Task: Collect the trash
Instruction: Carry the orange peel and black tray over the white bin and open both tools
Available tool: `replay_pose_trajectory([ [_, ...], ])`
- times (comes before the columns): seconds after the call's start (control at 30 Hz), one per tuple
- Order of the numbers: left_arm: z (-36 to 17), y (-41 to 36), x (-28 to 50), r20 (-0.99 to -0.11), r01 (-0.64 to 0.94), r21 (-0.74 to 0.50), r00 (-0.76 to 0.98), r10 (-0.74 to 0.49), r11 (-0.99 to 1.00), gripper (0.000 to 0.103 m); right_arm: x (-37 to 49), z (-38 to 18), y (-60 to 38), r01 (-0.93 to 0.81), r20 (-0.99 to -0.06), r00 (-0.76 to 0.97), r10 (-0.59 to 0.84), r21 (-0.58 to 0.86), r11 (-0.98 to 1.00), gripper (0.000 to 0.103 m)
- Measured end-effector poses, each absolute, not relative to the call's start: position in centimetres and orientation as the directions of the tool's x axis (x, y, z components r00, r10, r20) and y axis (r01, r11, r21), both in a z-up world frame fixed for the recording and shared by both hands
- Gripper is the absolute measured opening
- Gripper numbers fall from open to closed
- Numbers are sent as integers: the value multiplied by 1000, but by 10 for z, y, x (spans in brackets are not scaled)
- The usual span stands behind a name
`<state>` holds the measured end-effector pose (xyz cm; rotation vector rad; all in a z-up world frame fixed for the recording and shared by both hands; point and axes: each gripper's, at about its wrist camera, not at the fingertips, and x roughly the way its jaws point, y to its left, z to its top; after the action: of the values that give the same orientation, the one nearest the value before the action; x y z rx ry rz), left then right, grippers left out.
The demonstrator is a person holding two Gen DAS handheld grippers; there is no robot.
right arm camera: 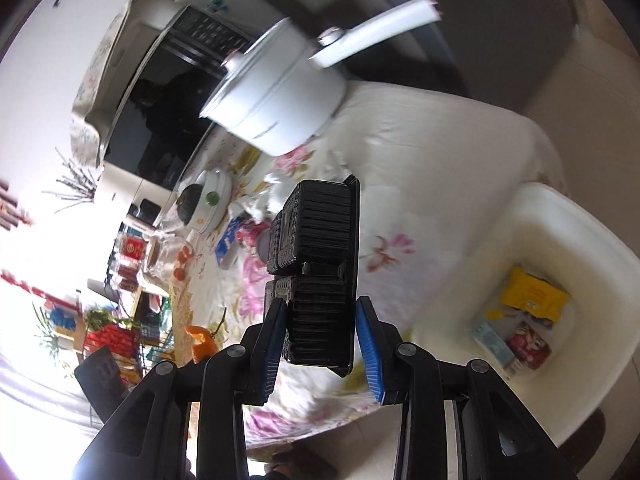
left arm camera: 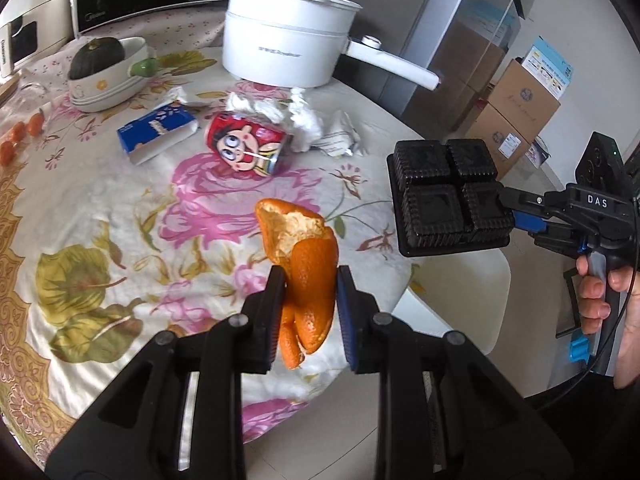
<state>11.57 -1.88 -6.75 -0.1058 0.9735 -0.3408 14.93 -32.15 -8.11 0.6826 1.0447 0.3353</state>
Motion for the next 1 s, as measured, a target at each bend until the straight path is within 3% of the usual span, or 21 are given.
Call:
replay_pose_trajectory([
  [0.47, -83, -134, 110, -790, 438, -215, 447, -419, 873, 27, 109, -115, -438, 196, -732, 469, 494, 632, 750, 37],
  [0.57, -87, -145, 110, -798, 457, -200, 438, -415, 867, 27, 113, -130, -448, 229, -773, 429, 467, 593, 772, 44],
  [0.63, -89, -148, 109, -803, 460, -195, 432, -410, 866, 27, 113, -138, -460, 266, -780, 419, 466, 596, 758, 59],
  [1.0, -99, -165, 110, -815, 470, -189, 415, -405, 862, 27, 107, -137, -461, 229, -805, 383, 453, 558, 798, 59],
])
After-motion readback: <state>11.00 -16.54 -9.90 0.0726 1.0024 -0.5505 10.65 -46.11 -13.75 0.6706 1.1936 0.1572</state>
